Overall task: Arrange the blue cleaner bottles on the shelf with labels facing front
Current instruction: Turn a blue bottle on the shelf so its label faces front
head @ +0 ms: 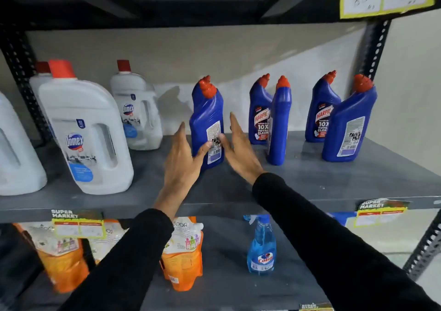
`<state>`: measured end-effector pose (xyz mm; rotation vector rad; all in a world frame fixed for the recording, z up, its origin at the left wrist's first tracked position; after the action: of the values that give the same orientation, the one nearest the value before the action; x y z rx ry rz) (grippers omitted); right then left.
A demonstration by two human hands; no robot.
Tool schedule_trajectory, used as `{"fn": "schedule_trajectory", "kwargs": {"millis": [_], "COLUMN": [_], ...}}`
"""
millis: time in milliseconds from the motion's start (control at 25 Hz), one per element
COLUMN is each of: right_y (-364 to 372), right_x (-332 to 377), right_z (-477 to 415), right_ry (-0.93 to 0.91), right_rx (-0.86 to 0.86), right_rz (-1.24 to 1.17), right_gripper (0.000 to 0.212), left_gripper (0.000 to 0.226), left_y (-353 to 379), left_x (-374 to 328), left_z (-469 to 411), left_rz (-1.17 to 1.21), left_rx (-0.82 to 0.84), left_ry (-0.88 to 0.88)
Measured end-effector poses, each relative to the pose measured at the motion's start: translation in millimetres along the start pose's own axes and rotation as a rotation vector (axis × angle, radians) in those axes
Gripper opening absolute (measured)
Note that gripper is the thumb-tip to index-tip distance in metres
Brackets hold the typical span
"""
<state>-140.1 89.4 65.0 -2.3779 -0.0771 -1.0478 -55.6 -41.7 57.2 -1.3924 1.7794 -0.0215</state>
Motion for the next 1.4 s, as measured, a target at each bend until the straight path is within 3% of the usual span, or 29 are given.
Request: {"fn": "schedule_trajectory", "kwargs": {"millis": [40,160,360,560,680,840,960,1120,1200,1280,1400], "right_y": [5,18,22,-2,-21,-25,-16,-25,-34,-27,-14], "right_x": [-7,-24,-38,-22,1,36,44,41,20,-4,-19], "right_z": [-4,-14,-23,-26,-27,-14,-5,-6,-15,-21,-17], "right_ry": [0.067,0.154,0.263,0.196,0.08,-0.005,-0.064,-0.137,-0.011,0.157,0.218], "right_rx": [0.025,0.066,0.026,-0.16,-0.342,-0.499,-0.422,-0.303,-0.305,-0.182,-0.099], "right_rz": [-0.112,-0.125,-0.235,-0.257,-0.201,-0.034,-0.042,-0.191,-0.232,-0.375,-0.449], "right_gripper": [0.061,0.047,0.039,0.039,0.037,0.026,0.013,0.041,0.055,0.064,0.057], "left_gripper": [0.068,0.046,0.036,0.036,0.031,0.045,0.039,0.025,0.021,0.027,0.033], "left_y": [4,8,11,6,3,27,25,26,29,31,35], "left_x": [3,4,6,-5,-27,-58,-70,-54,-49,-40,-23], "left_z": [-3,-7,-14,-31,-41,-46,-56,-71,-70,-70,-69], "left_rz": [0.076,0.166,0.201,0.187,0.334,0.709,0.798,0.978,1.059,1.066,0.975], "left_rx": [0.004,0.03,0.011,-0.058,-0.109,0.091,0.079,0.132,0.169,0.183,0.204], "left_ry": [0.015,0.01,-0.003,-0.071,-0.03,-0.164,-0.146,-0.212,-0.198,-0.179,-0.212]}}
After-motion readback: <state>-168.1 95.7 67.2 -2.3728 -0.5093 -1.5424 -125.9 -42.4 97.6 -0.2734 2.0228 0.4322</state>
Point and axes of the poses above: each hand's wrist, its own z-axis away from the middle knuckle, its own y-axis out of the palm, x = y × z, the point moved 9 cm from there along -z, towards the middle knuckle
